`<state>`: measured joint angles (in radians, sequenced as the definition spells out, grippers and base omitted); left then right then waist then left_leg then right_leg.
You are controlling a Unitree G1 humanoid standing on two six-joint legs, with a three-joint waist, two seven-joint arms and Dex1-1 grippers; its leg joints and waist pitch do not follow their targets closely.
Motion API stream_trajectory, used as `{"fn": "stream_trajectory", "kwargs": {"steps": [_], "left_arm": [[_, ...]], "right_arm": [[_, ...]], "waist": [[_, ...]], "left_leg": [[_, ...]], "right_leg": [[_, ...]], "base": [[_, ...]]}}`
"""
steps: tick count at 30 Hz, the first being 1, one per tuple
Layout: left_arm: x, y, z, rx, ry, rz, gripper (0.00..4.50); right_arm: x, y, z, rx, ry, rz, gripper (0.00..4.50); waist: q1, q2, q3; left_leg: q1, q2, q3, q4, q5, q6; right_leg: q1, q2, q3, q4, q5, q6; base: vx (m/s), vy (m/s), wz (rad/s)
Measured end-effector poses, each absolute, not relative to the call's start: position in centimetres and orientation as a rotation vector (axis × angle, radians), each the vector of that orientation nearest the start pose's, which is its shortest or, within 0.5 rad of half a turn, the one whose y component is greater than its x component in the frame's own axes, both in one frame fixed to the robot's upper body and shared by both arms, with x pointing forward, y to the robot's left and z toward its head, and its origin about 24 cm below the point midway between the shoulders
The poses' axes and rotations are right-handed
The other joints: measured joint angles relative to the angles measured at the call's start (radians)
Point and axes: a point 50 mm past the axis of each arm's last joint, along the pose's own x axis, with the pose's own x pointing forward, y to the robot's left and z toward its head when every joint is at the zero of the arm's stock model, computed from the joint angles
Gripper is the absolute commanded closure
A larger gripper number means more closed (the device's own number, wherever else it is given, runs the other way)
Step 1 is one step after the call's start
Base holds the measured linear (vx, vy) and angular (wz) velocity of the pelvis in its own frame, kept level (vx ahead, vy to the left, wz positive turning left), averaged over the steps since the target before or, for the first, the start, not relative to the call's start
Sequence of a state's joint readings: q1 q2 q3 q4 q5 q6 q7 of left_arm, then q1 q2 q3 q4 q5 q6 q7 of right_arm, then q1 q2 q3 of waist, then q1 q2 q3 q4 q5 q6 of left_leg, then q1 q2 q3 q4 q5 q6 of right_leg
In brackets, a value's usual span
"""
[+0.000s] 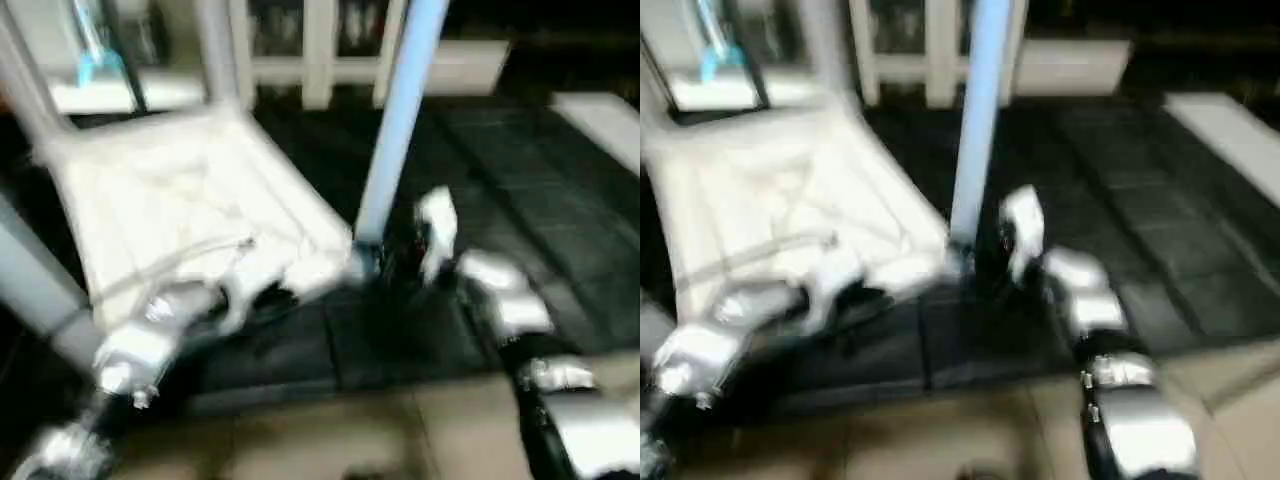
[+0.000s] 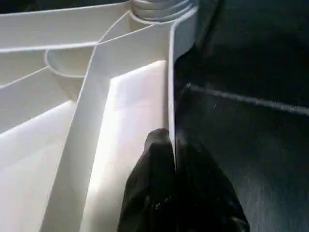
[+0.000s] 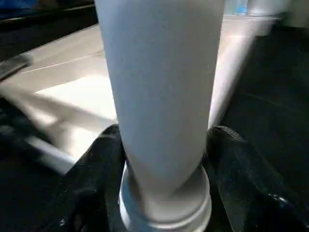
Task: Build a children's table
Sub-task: Rotate leg to tighten
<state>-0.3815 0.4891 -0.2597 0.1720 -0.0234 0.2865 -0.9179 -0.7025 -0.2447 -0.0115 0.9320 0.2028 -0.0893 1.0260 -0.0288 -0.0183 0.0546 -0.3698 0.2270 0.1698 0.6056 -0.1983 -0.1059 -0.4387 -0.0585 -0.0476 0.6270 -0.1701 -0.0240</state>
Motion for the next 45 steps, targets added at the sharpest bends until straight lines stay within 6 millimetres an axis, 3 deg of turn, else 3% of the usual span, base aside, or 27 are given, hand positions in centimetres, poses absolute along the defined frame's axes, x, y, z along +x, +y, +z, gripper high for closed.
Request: {"fn": "stream_trajectory", "kwargs": {"steps": [9, 13, 20, 25, 30, 40, 43, 45], "left_arm": [[28.9, 15.8, 6.5, 0.458, 0.366, -1.084, 4.50], [28.8, 15.9, 6.4, 0.466, 0.365, -1.098, 4.50], [29.0, 15.6, 6.3, 0.466, 0.357, -1.067, 4.50], [29.0, 15.1, 6.2, 0.459, 0.357, -1.060, 4.50], [29.0, 14.8, 6.1, 0.442, 0.361, -1.052, 4.50], [29.4, 14.0, 6.0, 0.433, 0.377, -1.015, 4.50], [30.2, 12.9, 6.1, 0.436, 0.386, -0.949, 4.50], [31.2, 11.4, 6.3, 0.426, 0.397, -0.868, 4.50]], "right_arm": [[34.6, -16.0, 6.9, 0.014, 0.135, 1.053, 0.74], [34.5, -16.3, 7.1, 0.006, 0.132, 1.084, 0.74], [34.7, -15.3, 6.7, 0.021, 0.125, 1.024, 1.48], [34.0, -14.3, 4.6, 0.064, 0.184, 0.974, 1.75], [34.1, -13.8, 4.4, 0.095, 0.197, 0.946, 2.13], [34.6, -12.9, 4.1, 0.143, 0.191, 0.821, 2.18], [35.3, -12.2, 4.1, 0.160, 0.190, 0.676, 2.18], [36.2, -11.9, 4.4, 0.160, 0.198, 0.487, 2.18]], "waist": [[0.008, 0.001, 0.001], [0.010, 0.001, 0.001], [0.006, 0.001, 0.001], [0.011, 0.002, 0.001], [0.009, 0.001, 0.000], [0.003, 0.000, -0.001], [0.001, -0.003, -0.002], [0.002, -0.004, -0.002]], "left_leg": [[0.001, 0.000, 0.002, 0.001, 0.001, 0.006], [0.001, 0.000, 0.002, 0.001, 0.001, 0.006], [0.002, 0.000, 0.002, 0.002, 0.001, 0.006], [0.002, 0.000, 0.002, 0.002, -0.001, 0.003], [0.003, 0.000, 0.002, 0.004, -0.001, 0.002], [0.003, 0.000, 0.002, 0.004, -0.001, 0.001], [0.003, 0.000, 0.002, 0.005, -0.001, 0.000], [0.005, 0.000, 0.002, 0.005, 0.000, -0.001]], "right_leg": [[0.000, 0.000, 0.001, -0.002, -0.001, -0.001], [0.001, 0.000, 0.002, -0.002, -0.001, -0.001], [0.001, 0.001, 0.002, 0.001, -0.001, -0.001], [0.001, 0.001, 0.002, 0.003, -0.001, -0.001], [0.003, 0.000, 0.003, 0.003, -0.001, -0.001], [0.004, 0.001, 0.004, 0.005, -0.001, -0.001], [0.004, 0.001, 0.004, 0.005, 0.000, -0.001], [0.003, 0.001, 0.004, 0.004, 0.001, -0.001]], "base": [[0.000, 0.000, 0.00], [0.000, 0.000, 0.00], [0.000, 0.000, 0.00], [0.000, 0.000, 0.00], [0.000, 0.000, 0.00], [0.000, 0.000, 0.00], [0.000, 0.000, 0.00], [0.000, 0.000, 0.00]]}}
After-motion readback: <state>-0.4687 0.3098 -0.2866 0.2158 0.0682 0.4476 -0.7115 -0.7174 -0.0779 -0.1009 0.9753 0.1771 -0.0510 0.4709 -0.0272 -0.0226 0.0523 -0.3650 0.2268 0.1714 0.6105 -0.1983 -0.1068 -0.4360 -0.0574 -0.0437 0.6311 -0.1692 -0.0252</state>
